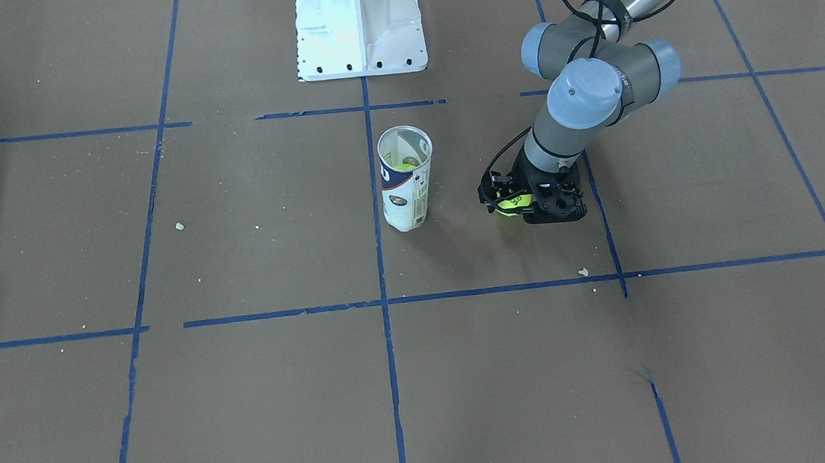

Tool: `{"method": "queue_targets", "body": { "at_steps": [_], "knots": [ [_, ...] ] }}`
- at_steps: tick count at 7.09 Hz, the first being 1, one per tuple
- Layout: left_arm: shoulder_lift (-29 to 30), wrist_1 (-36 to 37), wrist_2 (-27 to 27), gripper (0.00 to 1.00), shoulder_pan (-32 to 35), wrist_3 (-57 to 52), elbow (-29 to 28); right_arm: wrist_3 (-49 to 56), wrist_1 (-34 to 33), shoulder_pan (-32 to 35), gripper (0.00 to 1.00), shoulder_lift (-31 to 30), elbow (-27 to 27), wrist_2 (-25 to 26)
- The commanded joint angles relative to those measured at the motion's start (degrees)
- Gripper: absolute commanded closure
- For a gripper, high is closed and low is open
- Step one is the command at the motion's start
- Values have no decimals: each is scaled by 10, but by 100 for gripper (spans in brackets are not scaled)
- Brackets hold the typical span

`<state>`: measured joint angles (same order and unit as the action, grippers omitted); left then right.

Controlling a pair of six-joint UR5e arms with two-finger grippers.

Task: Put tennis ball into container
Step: 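Close the left gripper around the tennis ball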

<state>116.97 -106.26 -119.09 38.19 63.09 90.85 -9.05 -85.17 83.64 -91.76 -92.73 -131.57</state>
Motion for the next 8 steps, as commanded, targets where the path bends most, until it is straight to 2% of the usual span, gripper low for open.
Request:
{"method": "queue_targets", "body": {
  "at_steps": [1, 2, 4, 5, 6, 8],
  "knots": [
    [-2, 0, -1, 0, 0, 0, 0, 0, 0, 0, 0, 0, 0, 0],
    [-2, 1, -3, 5, -2, 0, 1, 0, 0, 0, 0, 0, 0, 0],
    [-4, 7, -6, 74, -2, 8, 14, 0, 0, 0, 0, 0, 0, 0],
    [-9, 11, -6, 96, -1, 7, 32, 0, 0, -1, 0, 0, 0, 0],
    [-9, 58, -6, 100, 0, 5, 71, 0, 0, 0, 0, 0, 0, 0],
    [17, 202, -6, 100, 36, -7, 156, 0, 0, 0, 0, 0, 0, 0]
  ]
}}
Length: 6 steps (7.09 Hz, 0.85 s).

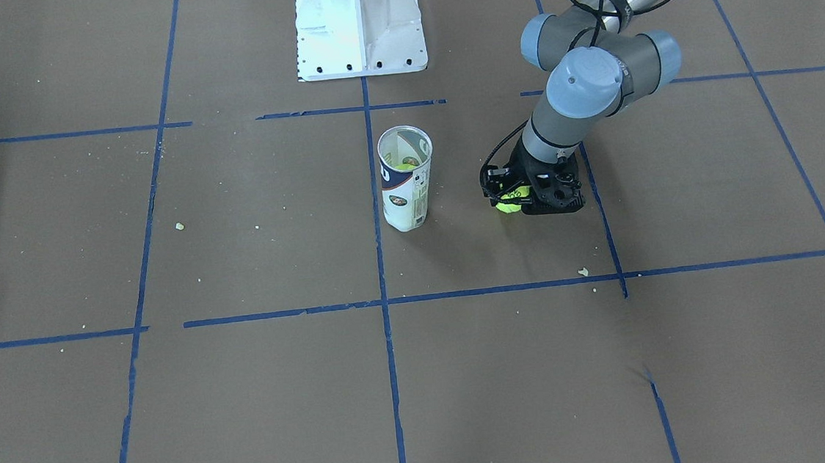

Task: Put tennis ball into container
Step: 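Lift the ball with the left gripper and carry it over the clear cup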

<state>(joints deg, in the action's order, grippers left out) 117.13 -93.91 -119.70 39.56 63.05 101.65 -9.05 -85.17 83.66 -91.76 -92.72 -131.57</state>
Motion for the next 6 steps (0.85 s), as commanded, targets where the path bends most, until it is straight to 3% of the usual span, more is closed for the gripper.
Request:
{"method": "queue_targets", "body": {
  "at_steps": [1, 4, 6],
  "knots": [
    [43, 136, 0, 100, 45, -41, 68, 0, 0, 0, 0, 0, 0, 0],
    [174, 344, -2, 100, 89, -88, 112, 0, 0, 0, 0, 0, 0, 0],
    [237, 356, -43, 100, 86, -5, 79, 0, 0, 0, 0, 0, 0, 0]
  ]
}}
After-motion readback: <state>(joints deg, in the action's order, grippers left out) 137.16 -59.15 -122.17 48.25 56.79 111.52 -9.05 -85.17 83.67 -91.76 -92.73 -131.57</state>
